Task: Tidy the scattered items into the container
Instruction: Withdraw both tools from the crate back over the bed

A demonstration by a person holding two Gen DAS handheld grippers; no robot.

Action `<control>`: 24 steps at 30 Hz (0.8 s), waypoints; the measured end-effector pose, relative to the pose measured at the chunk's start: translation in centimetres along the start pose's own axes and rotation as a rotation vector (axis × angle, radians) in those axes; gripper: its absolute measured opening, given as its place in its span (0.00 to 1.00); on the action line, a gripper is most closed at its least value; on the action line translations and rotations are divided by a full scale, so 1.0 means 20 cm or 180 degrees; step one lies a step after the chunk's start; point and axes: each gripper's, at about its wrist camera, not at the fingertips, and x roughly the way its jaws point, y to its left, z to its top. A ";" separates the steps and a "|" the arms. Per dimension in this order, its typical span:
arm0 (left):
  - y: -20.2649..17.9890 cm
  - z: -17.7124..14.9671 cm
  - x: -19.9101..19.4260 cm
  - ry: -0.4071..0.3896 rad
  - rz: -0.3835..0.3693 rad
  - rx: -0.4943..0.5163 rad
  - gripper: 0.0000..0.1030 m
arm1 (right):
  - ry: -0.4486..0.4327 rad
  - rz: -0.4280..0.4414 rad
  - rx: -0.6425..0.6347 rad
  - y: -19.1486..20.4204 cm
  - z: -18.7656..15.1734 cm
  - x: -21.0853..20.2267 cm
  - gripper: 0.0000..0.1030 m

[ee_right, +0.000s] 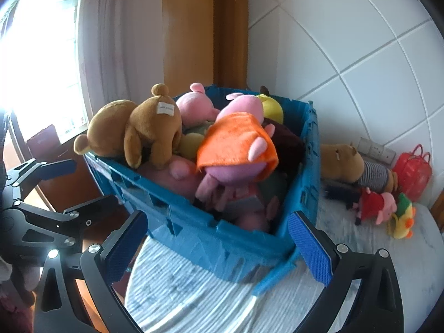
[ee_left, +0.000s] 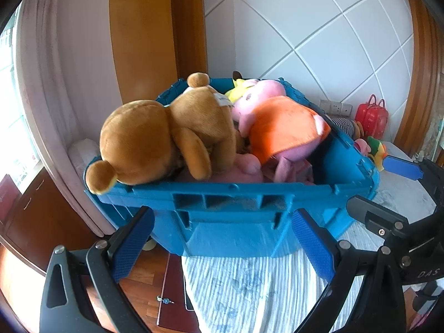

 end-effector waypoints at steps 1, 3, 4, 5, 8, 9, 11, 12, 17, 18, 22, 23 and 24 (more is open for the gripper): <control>-0.01 -0.01 0.00 0.0006 -0.0006 0.0003 0.98 | 0.0007 -0.0010 0.0005 -0.01 -0.01 -0.01 1.00; -0.05 -0.02 -0.02 0.0005 -0.0023 0.0013 0.98 | 0.0018 -0.0028 0.0022 -0.03 -0.04 -0.04 1.00; -0.07 -0.03 -0.03 0.0005 -0.0031 0.0019 0.98 | 0.0023 -0.0037 0.0032 -0.04 -0.06 -0.06 1.00; -0.09 -0.04 -0.04 0.0004 -0.0040 0.0029 0.98 | 0.0026 -0.0041 0.0041 -0.06 -0.07 -0.07 1.00; -0.15 -0.06 -0.06 0.0002 -0.0066 0.0049 0.98 | 0.0036 -0.0058 0.0064 -0.09 -0.11 -0.12 1.00; -0.17 -0.07 -0.07 0.0002 -0.0074 0.0054 0.98 | 0.0038 -0.0061 0.0070 -0.11 -0.12 -0.13 1.00; -0.21 -0.08 -0.08 0.0005 -0.0081 0.0061 0.98 | 0.0039 -0.0055 0.0079 -0.13 -0.15 -0.16 1.00; -0.23 -0.09 -0.09 0.0007 -0.0087 0.0061 0.98 | 0.0041 -0.0055 0.0082 -0.14 -0.16 -0.18 1.00; -0.33 -0.13 -0.12 0.0032 -0.0114 0.0059 0.98 | 0.0075 -0.0057 0.0081 -0.20 -0.24 -0.25 1.00; -0.34 -0.14 -0.13 0.0036 -0.0113 0.0060 0.98 | 0.0082 -0.0059 0.0080 -0.22 -0.25 -0.26 1.00; -0.41 -0.18 -0.15 0.0062 -0.0110 0.0106 0.98 | 0.0094 -0.0081 0.0091 -0.26 -0.30 -0.31 1.00; -0.42 -0.18 -0.14 0.0074 -0.0124 0.0127 0.98 | 0.0097 -0.0092 0.0109 -0.28 -0.32 -0.32 1.00; -0.44 -0.18 -0.14 0.0085 -0.0137 0.0148 0.98 | 0.0102 -0.0103 0.0132 -0.29 -0.33 -0.32 1.00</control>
